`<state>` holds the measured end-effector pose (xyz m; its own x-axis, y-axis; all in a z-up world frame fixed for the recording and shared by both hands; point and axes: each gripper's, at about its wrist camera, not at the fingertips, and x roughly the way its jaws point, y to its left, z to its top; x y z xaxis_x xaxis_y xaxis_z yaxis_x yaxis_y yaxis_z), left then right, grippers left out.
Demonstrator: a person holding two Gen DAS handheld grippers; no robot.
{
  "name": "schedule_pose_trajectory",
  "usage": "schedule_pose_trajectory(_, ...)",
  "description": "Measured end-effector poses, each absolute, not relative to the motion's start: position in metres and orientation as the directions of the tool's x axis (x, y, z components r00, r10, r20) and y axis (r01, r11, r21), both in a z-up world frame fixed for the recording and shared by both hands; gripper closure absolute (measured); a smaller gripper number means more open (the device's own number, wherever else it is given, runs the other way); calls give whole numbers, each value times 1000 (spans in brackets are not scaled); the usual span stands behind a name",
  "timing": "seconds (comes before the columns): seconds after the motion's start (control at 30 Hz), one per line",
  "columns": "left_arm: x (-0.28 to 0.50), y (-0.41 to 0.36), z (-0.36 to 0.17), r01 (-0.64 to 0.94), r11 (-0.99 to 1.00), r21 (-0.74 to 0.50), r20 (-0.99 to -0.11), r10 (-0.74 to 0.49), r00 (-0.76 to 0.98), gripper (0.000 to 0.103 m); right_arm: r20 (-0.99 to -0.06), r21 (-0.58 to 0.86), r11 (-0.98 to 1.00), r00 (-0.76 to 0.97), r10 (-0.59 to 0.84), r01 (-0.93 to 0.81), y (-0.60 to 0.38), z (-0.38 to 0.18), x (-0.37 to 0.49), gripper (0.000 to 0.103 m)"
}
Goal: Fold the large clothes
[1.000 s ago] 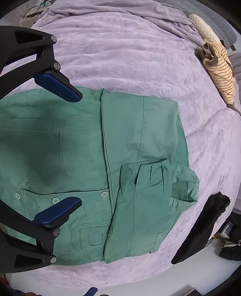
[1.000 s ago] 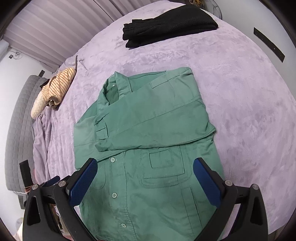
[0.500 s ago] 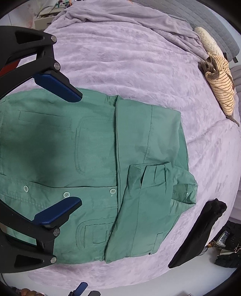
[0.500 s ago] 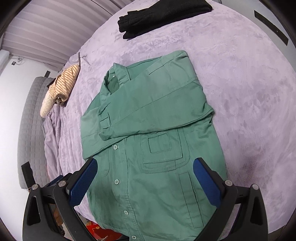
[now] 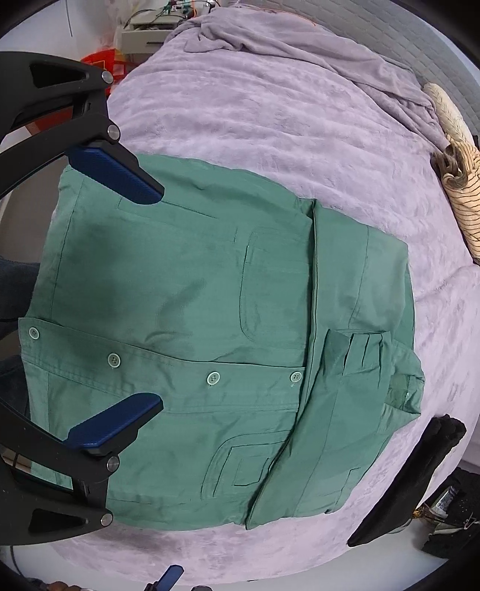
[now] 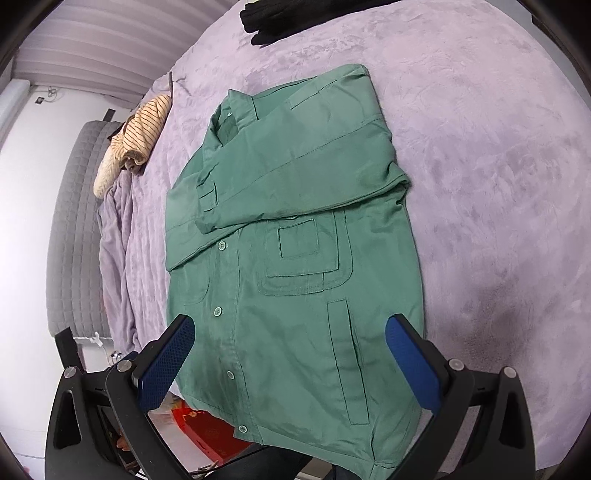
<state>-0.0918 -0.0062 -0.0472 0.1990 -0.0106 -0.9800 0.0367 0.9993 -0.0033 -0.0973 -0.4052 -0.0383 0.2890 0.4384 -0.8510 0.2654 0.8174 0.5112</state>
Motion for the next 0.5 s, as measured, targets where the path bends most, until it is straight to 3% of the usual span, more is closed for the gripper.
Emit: schedule_pose_trajectory(0.5, -134, 58, -93, 61, 997, -39, -992, -45, 114, 0, -852, 523, 749, 257, 455, 407, -360, -82, -161, 0)
